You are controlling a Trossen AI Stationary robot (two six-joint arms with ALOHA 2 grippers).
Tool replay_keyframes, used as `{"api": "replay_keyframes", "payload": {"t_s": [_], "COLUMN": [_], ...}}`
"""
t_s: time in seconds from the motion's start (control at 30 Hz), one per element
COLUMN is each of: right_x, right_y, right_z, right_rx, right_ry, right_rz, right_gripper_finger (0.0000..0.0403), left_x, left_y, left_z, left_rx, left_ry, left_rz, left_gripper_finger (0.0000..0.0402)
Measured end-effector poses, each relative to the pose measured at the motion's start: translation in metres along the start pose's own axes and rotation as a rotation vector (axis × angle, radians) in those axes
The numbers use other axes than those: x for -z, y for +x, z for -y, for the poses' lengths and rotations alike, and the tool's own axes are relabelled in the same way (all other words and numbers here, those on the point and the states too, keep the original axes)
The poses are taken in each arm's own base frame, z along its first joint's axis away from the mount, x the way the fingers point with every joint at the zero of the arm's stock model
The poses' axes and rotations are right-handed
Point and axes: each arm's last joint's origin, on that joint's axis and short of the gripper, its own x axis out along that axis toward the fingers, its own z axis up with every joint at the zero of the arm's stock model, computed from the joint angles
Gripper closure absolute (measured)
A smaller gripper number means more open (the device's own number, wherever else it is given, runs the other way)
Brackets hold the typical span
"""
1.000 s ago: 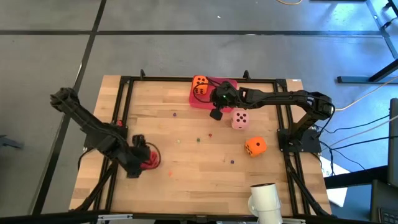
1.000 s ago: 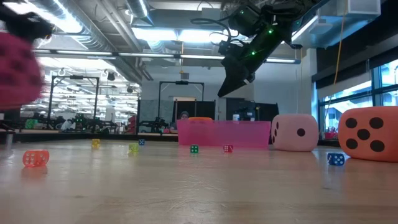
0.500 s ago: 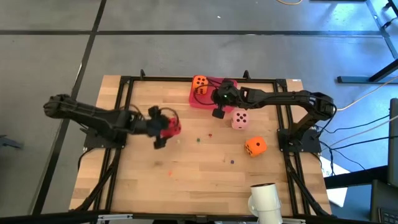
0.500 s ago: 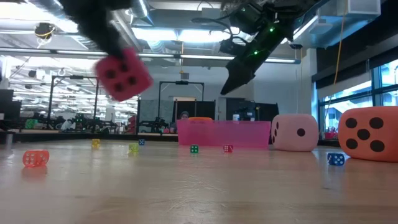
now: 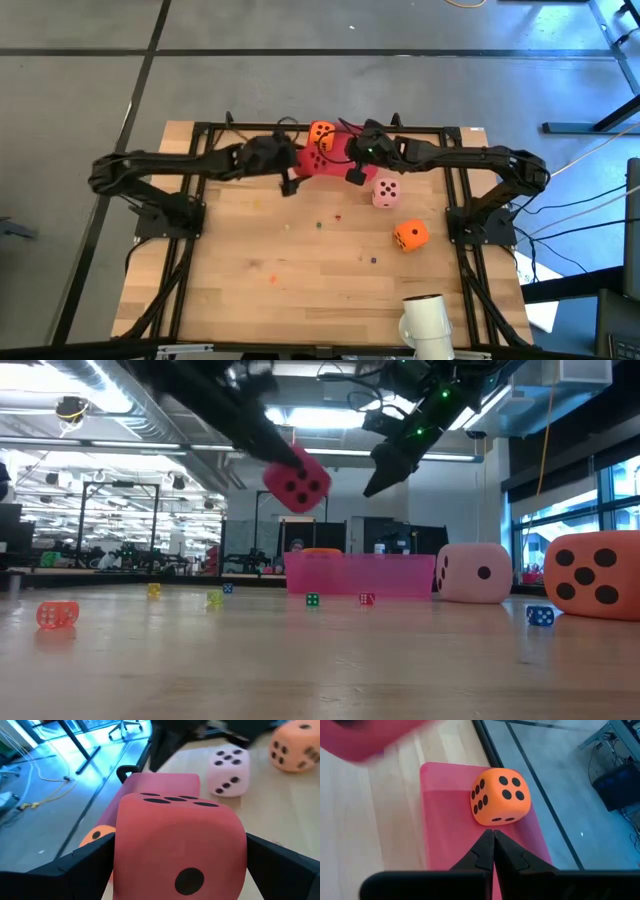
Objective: Pick & Place Dice
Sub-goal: Put the large red die into the red bin
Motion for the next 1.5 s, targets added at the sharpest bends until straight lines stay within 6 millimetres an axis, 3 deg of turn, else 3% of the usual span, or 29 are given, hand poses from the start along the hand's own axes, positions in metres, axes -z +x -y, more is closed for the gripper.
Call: {"api": "replay_keyframes", "payload": {"t_s": [0.27,0.5,0.7,1.07,1.5], "right_x": [-0.002,-0.011,-0.008,-0.014,-0.001], "right_y": [0.006,0.032,0.057,0.070,0.093], "right_z": [0.007,0.008,0.002,-0.001,-0.002], "right_rx": [-0.006,-0.126,-0.132,-0.151,-0.142], "right_ry": [0.051,0.135,0.106,0.169,0.166], "right_rz": [0.044,0.206,0.244,0.365,0.302], "right_gripper_finger": [0.0394,0.0394,0.0394,0.0394,0.0394], "left_x": [0.036,0.055,0.067,0.069,0.070], "left_y": [0.054,0.075,0.083,0.084,0.082], "left_z": [-0.043,-0.054,-0.057,-0.064,-0.063], "left_rx": [0.026,0.135,0.135,0.099,0.102], "left_ry": [-0.048,-0.041,-0.043,-0.016,-0.011], "left_rz": [0.027,0.071,0.030,0.039,0.017], "left_gripper_finger": [0.0002,0.0002,0.0002,0.0002,0.0002]}}
